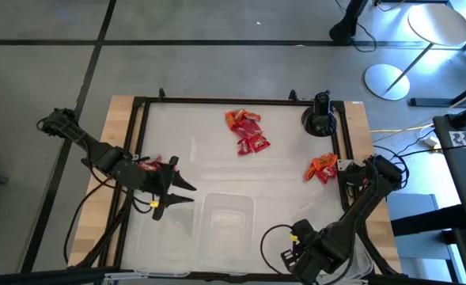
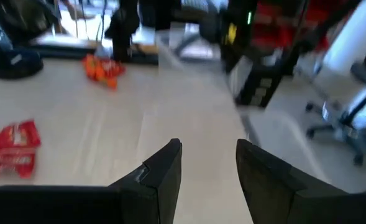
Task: Sort candy
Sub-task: Adjust the right transparent bin
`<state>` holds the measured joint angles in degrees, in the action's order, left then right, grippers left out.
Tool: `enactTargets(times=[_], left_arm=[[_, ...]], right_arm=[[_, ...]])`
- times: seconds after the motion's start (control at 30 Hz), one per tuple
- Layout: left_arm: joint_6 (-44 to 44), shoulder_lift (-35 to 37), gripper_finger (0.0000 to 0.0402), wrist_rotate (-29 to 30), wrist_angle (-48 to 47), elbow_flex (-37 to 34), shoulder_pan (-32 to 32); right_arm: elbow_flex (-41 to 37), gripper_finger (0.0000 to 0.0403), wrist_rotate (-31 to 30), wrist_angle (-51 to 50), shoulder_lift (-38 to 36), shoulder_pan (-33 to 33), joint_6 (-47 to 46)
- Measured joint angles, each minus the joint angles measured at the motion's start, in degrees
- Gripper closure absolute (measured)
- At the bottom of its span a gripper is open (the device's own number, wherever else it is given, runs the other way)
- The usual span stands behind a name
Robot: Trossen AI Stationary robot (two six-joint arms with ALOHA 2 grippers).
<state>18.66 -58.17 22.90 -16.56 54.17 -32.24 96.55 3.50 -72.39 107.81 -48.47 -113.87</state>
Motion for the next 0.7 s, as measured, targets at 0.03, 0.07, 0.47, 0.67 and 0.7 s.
enactTargets(times=[0.03,0.07,0.47,0.67,0.7], left_arm=[[-0.04,0.02,0.0259,0.02,1.21,0.00,0.50],[-0.98,0.07,0.0259,0.09,2.12,0.02,1.05],[-7.48,0.04,0.0259,0.18,2.19,0.02,6.94],[-7.29,0.04,0.0259,0.07,-1.43,0.02,6.41],[-7.25,0.04,0.0259,0.07,-1.24,0.02,6.23]], right_arm=[[0.00,0.0366,0.43,0.04,0.00,0.30,0.16],[0.00,0.0365,0.40,0.15,0.00,0.78,0.00],[0.09,0.0382,-9.09,10.58,0.29,10.13,-6.40],[0.09,0.0382,-11.62,14.70,0.31,13.48,-7.79],[0.09,0.0382,-11.89,15.52,0.31,13.68,-8.13]])
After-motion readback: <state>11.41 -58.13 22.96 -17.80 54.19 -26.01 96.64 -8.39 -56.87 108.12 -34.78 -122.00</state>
